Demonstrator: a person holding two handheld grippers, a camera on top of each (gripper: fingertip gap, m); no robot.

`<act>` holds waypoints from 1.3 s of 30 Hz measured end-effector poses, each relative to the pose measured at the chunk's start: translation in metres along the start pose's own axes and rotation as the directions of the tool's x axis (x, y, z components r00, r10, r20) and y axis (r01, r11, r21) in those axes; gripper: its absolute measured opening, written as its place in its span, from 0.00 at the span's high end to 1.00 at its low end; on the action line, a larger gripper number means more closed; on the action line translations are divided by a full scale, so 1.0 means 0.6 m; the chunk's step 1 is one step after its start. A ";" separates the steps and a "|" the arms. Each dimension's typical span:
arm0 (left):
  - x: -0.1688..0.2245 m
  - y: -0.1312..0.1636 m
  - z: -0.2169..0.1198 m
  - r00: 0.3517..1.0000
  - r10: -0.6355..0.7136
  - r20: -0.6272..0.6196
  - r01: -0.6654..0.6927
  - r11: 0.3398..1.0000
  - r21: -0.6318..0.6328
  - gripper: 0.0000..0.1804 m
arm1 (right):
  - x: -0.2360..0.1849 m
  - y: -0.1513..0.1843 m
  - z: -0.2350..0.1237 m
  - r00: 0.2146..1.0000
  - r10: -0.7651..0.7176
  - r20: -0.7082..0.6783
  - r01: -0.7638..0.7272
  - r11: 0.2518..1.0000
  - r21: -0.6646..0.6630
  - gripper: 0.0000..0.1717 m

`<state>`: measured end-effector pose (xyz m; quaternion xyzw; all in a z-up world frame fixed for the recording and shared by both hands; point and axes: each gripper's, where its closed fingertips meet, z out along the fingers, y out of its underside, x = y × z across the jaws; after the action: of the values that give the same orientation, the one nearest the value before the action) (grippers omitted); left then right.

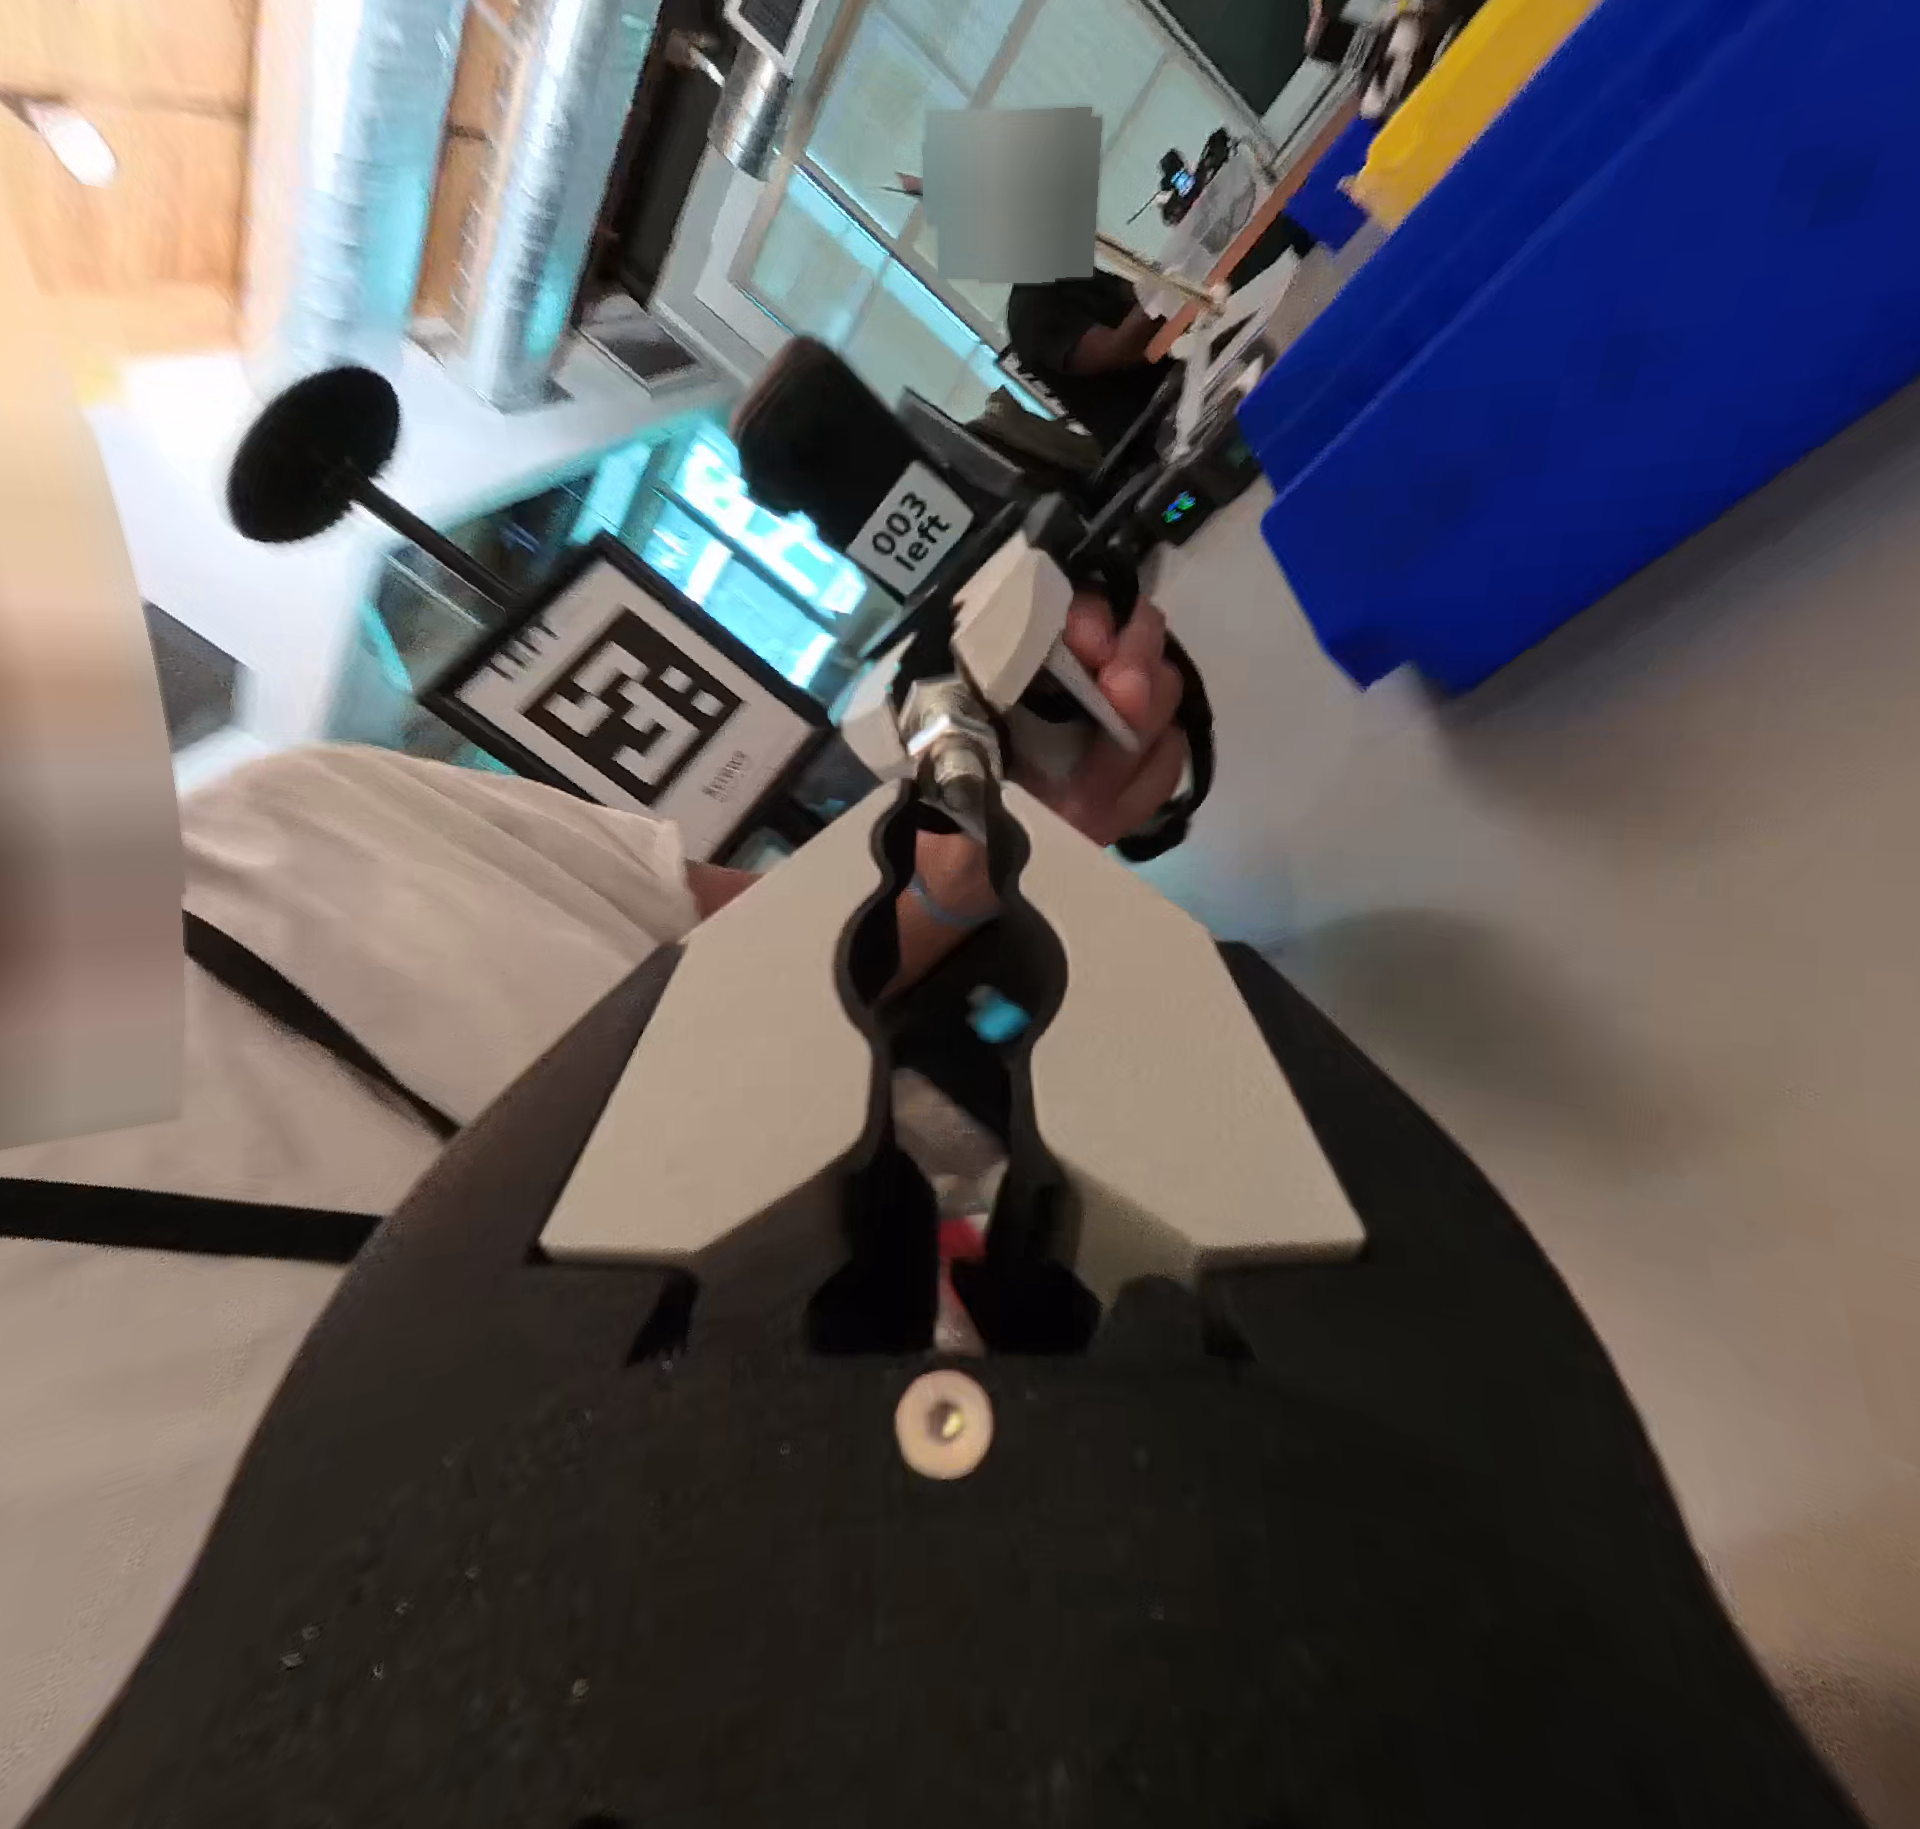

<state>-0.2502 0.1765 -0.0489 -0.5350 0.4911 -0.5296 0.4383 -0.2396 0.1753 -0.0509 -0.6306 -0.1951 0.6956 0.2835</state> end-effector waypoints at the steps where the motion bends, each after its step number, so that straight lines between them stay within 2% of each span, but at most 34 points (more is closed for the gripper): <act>1: 0.002 -0.006 -0.001 0.997 -0.077 -0.029 0.077 0.997 0.025 0.91 | -0.004 0.000 0.002 0.993 -0.109 -0.040 0.109 0.994 -0.012 0.94; 2: 0.004 -0.012 -0.003 0.986 -0.155 -0.067 0.158 0.986 0.046 0.91 | -0.007 0.001 0.004 0.963 -0.250 -0.097 0.247 0.968 -0.038 0.95; 3: 0.006 -0.017 -0.004 0.968 -0.226 -0.107 0.234 0.970 0.065 0.91 | -0.005 0.004 0.006 0.895 -0.414 -0.169 0.403 0.910 -0.092 1.00; 4: 0.010 -0.021 -0.003 0.948 -0.282 -0.147 0.295 0.953 0.076 0.91 | -0.004 0.008 0.008 0.782 -0.579 -0.231 0.556 0.815 -0.165 1.00; 6: 0.023 -0.028 0.001 0.919 -0.335 -0.210 0.360 0.928 0.094 0.91 | -0.016 0.007 0.011 0.456 -0.837 -0.305 0.796 0.536 -0.282 1.00; 7: 0.027 -0.034 0.002 0.910 -0.346 -0.228 0.378 0.919 0.112 0.91 | -0.023 0.002 0.009 0.295 -0.891 -0.344 0.856 0.406 -0.319 1.00; 8: 0.031 -0.040 0.002 0.906 -0.349 -0.241 0.386 0.914 0.126 0.91 | -0.027 0.007 0.009 0.175 -0.925 -0.338 0.878 0.302 -0.372 1.00; 9: 0.034 -0.044 0.002 0.904 -0.346 -0.250 0.385 0.914 0.130 0.91 | -0.020 0.019 0.010 0.122 -0.943 -0.310 0.865 0.254 -0.432 1.00; 10: 0.036 -0.045 0.001 0.907 -0.340 -0.250 0.379 0.917 0.127 0.91 | -0.010 0.023 0.009 0.126 -0.938 -0.324 0.846 0.272 -0.459 1.00; 11: 0.038 -0.047 0.000 0.910 -0.333 -0.248 0.371 0.920 0.128 0.91 | -0.003 0.028 0.008 0.185 -0.919 -0.348 0.830 0.335 -0.445 0.99; 13: 0.042 -0.049 -0.006 0.912 -0.325 -0.249 0.366 0.920 0.140 0.91 | 0.005 0.044 0.010 0.417 -0.837 -0.353 0.760 0.535 -0.370 0.91; 15: 0.046 -0.047 -0.010 0.925 -0.299 -0.233 0.337 0.931 0.143 0.91 | 0.009 0.055 0.012 0.672 -0.666 -0.324 0.604 0.746 -0.281 0.85; 17: 0.050 -0.038 -0.011 0.950 -0.240 -0.199 0.265 0.958 0.112 0.91 | -0.017 0.062 0.020 0.895 -0.412 -0.171 0.386 0.908 -0.163 0.79; 18: 0.052 -0.032 -0.011 0.961 -0.209 -0.182 0.227 0.970 0.089 0.91 | -0.032 0.056 0.022 0.958 -0.273 -0.087 0.264 0.959 -0.102 0.79; 19: 0.052 -0.025 -0.010 0.969 -0.183 -0.168 0.196 0.978 0.068 0.91 | -0.046 0.047 0.021 0.987 -0.161 -0.001 0.160 0.986 -0.054 0.78; 21: 0.053 -0.015 -0.009 0.977 -0.148 -0.154 0.156 0.987 0.042 0.91 | -0.056 0.027 0.015 0.996 0.003 0.092 -0.005 1.000 0.022 0.80; 25: 0.051 -0.008 -0.008 0.990 -0.071 -0.119 0.073 0.997 0.020 0.91 | -0.049 0.028 0.013 0.972 0.181 0.151 -0.186 0.982 0.024 0.85; 27: 0.049 -0.004 -0.008 0.994 -0.039 -0.102 0.040 0.999 0.007 0.91 | -0.040 0.037 0.015 0.977 0.175 0.122 -0.177 0.984 0.001 0.91; 29: 0.045 0.002 -0.008 0.996 -0.025 -0.087 0.024 1.000 -0.009 0.91 | -0.035 0.035 0.015 0.986 0.142 0.086 -0.143 0.990 0.011 0.91; 32: 0.044 0.003 -0.008 0.994 -0.052 -0.100 0.051 0.999 -0.008 0.91 | -0.033 0.034 0.016 1.000 -0.006 0.017 0.006 1.000 0.008 0.91; 34: 0.045 0.004 -0.008 0.988 -0.093 -0.122 0.093 0.996 -0.010 0.91 | -0.031 0.035 0.015 0.975 -0.214 -0.066 0.213 0.977 -0.026 0.91; 36: 0.047 0.006 -0.006 0.976 -0.152 -0.153 0.152 0.988 -0.014 0.91 | -0.027 0.037 0.011 0.862 -0.480 -0.160 0.469 0.877 -0.104 0.91; 39: 0.053 0.005 -0.003 0.943 -0.255 -0.214 0.259 0.966 -0.010 0.91 | -0.030 0.035 0.005 0.554 -0.793 -0.253 0.754 0.607 -0.250 0.91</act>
<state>-0.2535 0.1450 -0.0472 -0.5304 0.4566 -0.6411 0.3150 -0.2451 0.1481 -0.0502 -0.6044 -0.4393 0.3679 0.5535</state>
